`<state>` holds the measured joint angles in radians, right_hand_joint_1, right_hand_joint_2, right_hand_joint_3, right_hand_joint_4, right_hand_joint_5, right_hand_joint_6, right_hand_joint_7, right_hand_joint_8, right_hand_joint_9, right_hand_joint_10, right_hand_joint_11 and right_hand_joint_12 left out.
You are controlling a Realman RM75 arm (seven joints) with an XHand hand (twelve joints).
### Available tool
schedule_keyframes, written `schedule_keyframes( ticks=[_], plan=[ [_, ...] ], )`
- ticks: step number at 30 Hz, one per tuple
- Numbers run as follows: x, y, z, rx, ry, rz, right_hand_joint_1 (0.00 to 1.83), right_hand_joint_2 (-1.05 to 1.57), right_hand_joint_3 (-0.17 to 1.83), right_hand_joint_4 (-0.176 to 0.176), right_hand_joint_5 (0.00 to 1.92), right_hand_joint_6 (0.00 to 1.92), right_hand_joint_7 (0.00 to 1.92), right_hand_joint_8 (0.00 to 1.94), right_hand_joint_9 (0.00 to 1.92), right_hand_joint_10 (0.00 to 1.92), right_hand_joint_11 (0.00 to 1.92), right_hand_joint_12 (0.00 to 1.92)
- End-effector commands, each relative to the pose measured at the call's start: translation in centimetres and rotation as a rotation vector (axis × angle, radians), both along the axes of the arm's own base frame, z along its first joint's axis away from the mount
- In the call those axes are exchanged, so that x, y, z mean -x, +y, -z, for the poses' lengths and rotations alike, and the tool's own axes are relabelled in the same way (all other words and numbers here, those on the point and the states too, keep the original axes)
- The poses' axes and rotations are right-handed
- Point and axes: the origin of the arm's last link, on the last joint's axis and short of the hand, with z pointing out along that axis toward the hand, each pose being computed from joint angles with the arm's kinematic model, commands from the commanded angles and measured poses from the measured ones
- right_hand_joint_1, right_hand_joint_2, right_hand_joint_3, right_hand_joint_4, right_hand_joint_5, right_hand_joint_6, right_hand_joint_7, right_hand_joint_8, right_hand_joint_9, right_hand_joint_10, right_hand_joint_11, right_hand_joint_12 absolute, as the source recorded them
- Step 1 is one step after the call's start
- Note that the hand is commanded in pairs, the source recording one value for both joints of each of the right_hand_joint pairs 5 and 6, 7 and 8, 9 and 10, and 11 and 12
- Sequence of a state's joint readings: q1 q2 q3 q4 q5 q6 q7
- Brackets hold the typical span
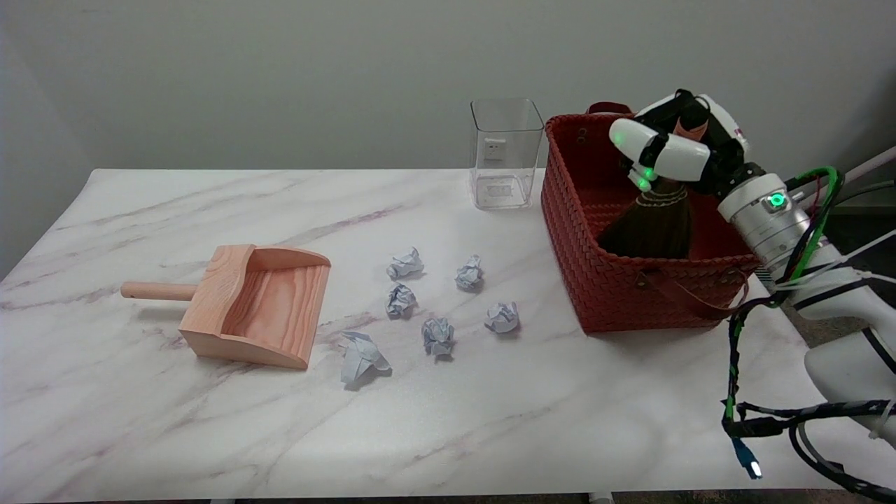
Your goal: Pick up the broom in the basket by its handle.
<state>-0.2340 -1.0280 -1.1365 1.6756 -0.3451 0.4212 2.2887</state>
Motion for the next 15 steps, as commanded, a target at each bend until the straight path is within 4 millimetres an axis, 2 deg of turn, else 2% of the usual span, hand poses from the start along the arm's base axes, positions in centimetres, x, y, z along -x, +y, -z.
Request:
schedule_keyframes(
  ticks=[1,7,15],
  plan=[
    [-5.4,-2.0,-1.8,0.107,0.041,-0.097,0.78,1.14,0.69,0.0,1.92,1.92,1.92,1.92,1.92,1.92,1.75,1.75],
    [-8.6,-2.4,-2.7,0.238,0.106,-0.123,0.79,1.17,0.67,0.0,1.92,1.92,1.92,1.92,1.92,1.92,1.75,1.75],
    [-11.9,-3.0,-3.6,0.293,0.117,-0.184,0.79,1.19,0.66,0.0,1.92,1.92,1.92,1.92,1.92,1.92,1.73,1.73]
  ],
)
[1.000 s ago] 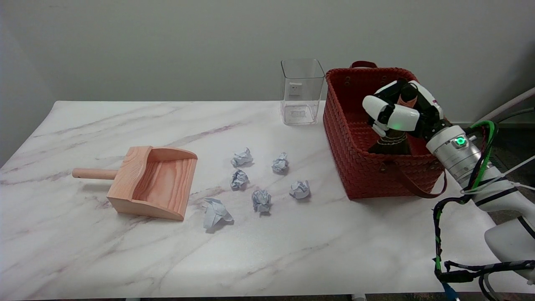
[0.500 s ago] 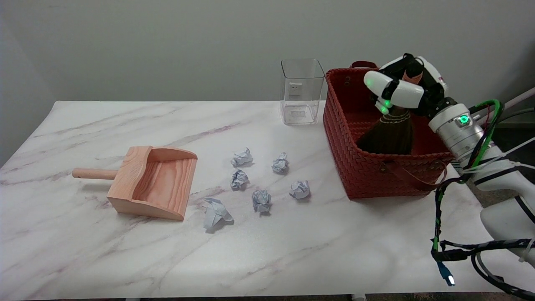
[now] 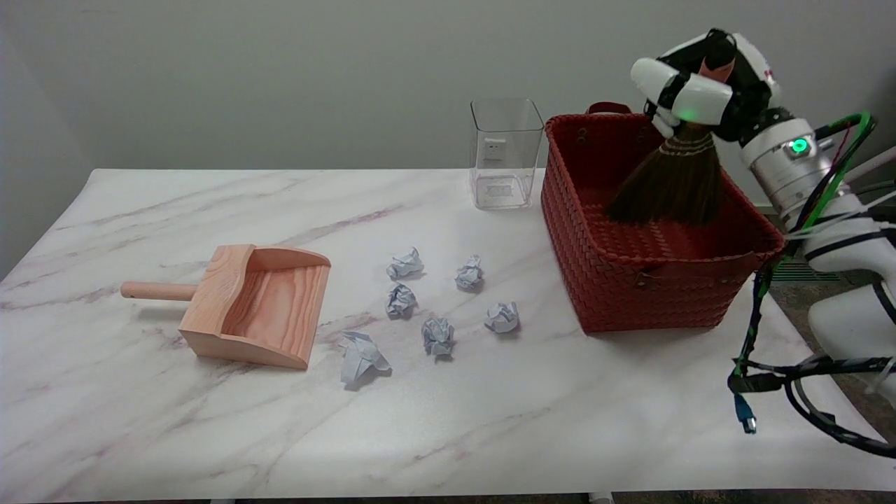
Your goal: Pick up the broom in the basket by its handle.
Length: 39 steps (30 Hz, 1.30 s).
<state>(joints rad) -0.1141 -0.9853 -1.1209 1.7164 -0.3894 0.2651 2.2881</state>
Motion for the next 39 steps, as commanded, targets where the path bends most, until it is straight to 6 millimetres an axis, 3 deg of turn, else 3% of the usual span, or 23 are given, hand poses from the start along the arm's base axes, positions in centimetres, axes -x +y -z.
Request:
schedule_keyframes(
  ticks=[1,10,18,30,39],
  plan=[
    [-7.9,-1.3,-1.8,0.178,0.064,-0.129,0.79,1.19,0.66,0.0,1.92,1.92,1.92,1.92,1.92,1.92,1.73,1.73],
    [-11.2,-2.2,-0.8,0.19,0.039,-0.198,0.79,1.2,0.65,0.0,1.92,1.92,1.92,1.92,1.92,1.92,1.73,1.73],
    [-12.9,-3.0,1.6,0.146,0.012,-0.225,0.79,1.22,0.66,0.0,1.92,1.92,1.92,1.92,1.92,1.92,1.73,1.73],
    [-12.8,-4.3,4.3,-0.028,-0.12,-0.215,0.78,1.24,0.65,0.0,1.92,1.92,1.92,1.92,1.92,1.92,1.74,1.74],
    [-10.8,-5.0,6.6,-0.167,-0.203,-0.163,0.78,1.24,0.66,0.0,1.92,1.92,1.92,1.92,1.92,1.92,1.74,1.74]
  ],
)
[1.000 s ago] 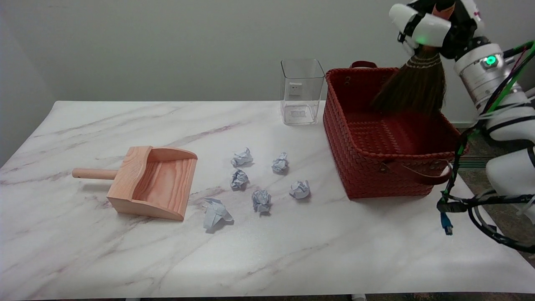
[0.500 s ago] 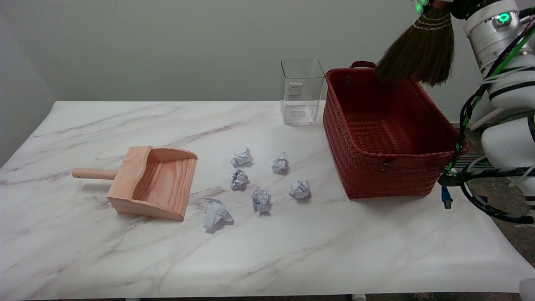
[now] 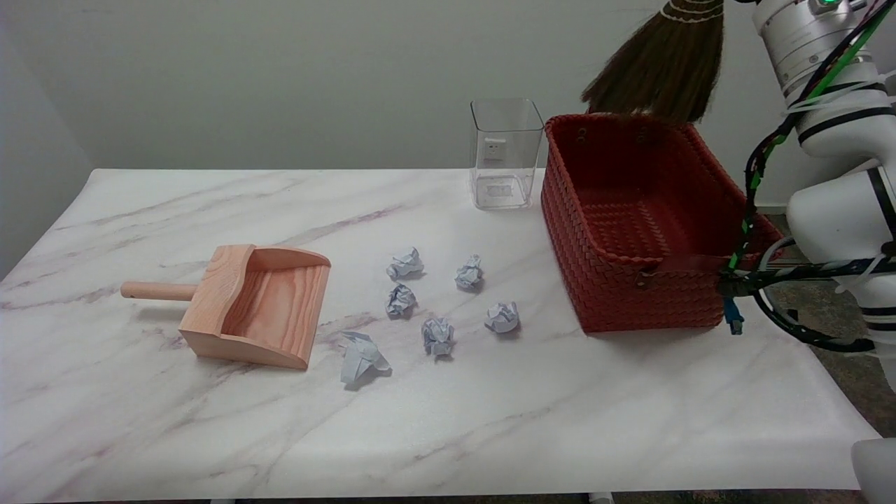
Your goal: Pick up the broom in the basket by its handle.
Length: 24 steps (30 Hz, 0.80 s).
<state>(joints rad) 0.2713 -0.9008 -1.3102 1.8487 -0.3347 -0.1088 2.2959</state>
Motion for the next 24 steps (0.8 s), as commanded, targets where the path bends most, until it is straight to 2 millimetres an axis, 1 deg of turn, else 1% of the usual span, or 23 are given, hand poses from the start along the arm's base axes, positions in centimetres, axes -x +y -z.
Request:
schedule_keyframes(
  ticks=[1,6,14,19,24],
  plan=[
    [0.9,-1.3,4.1,-0.233,-0.114,0.024,0.78,1.24,0.66,0.0,1.92,1.92,1.92,1.92,1.92,1.92,1.75,1.75],
    [1.3,-1.2,4.9,-0.34,-0.186,0.015,0.78,1.24,0.66,0.0,1.92,1.92,1.92,1.92,1.92,1.92,1.75,1.75],
    [0.7,-0.7,6.4,-0.477,-0.233,-0.038,0.78,1.24,0.67,0.0,1.92,1.92,1.92,1.92,1.92,1.92,1.76,1.76],
    [1.1,-0.3,7.8,-0.578,-0.269,-0.053,0.78,1.24,0.67,0.0,1.92,1.92,1.92,1.92,1.92,1.92,1.76,1.76],
    [1.7,0.2,8.4,-0.648,-0.305,-0.067,0.77,1.24,0.68,0.0,1.92,1.92,1.92,1.92,1.92,1.92,1.76,1.76]
  ],
)
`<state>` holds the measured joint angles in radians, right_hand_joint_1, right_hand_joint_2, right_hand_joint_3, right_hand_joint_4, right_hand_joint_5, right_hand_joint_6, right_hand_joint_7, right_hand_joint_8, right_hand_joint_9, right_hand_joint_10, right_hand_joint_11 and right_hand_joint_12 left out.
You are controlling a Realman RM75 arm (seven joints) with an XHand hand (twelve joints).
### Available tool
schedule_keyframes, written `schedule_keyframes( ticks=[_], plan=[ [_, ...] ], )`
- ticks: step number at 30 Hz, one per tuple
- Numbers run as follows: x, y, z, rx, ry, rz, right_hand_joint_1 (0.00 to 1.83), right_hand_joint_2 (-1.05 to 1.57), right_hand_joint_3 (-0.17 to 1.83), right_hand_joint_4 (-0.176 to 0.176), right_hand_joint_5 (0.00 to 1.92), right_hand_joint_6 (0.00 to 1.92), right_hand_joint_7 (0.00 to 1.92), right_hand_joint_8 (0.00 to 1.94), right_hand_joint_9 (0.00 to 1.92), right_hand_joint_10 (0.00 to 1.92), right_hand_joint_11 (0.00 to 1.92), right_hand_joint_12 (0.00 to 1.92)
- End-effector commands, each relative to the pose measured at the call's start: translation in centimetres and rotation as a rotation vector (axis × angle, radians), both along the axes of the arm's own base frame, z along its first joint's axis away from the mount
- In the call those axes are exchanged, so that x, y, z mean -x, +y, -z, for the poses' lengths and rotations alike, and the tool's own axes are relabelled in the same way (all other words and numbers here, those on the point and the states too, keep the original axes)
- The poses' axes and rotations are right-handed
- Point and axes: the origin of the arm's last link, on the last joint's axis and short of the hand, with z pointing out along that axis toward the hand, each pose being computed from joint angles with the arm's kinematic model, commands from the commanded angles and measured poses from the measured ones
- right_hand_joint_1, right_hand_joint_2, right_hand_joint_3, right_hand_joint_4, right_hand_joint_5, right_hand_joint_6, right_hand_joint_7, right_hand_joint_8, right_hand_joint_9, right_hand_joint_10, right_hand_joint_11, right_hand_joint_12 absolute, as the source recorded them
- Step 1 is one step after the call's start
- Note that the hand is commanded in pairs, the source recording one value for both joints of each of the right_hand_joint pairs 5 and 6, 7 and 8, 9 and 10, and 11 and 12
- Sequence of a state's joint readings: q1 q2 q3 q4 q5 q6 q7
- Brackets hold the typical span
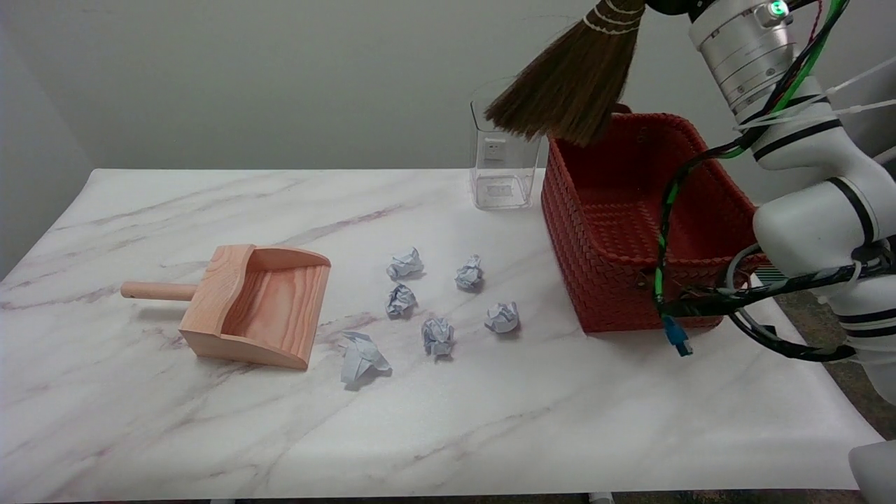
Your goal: Pick up the broom in the basket by its handle.
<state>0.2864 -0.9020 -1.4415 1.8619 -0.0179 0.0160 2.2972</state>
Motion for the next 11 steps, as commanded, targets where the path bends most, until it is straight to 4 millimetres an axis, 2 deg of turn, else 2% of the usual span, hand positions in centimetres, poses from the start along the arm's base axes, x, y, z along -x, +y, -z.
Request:
schedule_keyframes(
  ticks=[1,4,11],
  plan=[
    [1.6,0.8,2.7,-0.265,-0.156,-0.036,0.77,1.24,0.68,0.0,1.92,1.92,1.92,1.92,1.92,1.92,1.76,1.76],
    [2.2,1.1,3.9,-0.34,-0.2,-0.017,0.77,1.24,0.68,0.0,1.92,1.92,1.92,1.92,1.92,1.92,1.76,1.76],
    [3.4,1.4,4.9,-0.41,-0.258,0.005,0.78,1.23,0.68,0.0,1.92,1.92,1.92,1.92,1.92,1.92,1.75,1.75]
  ],
)
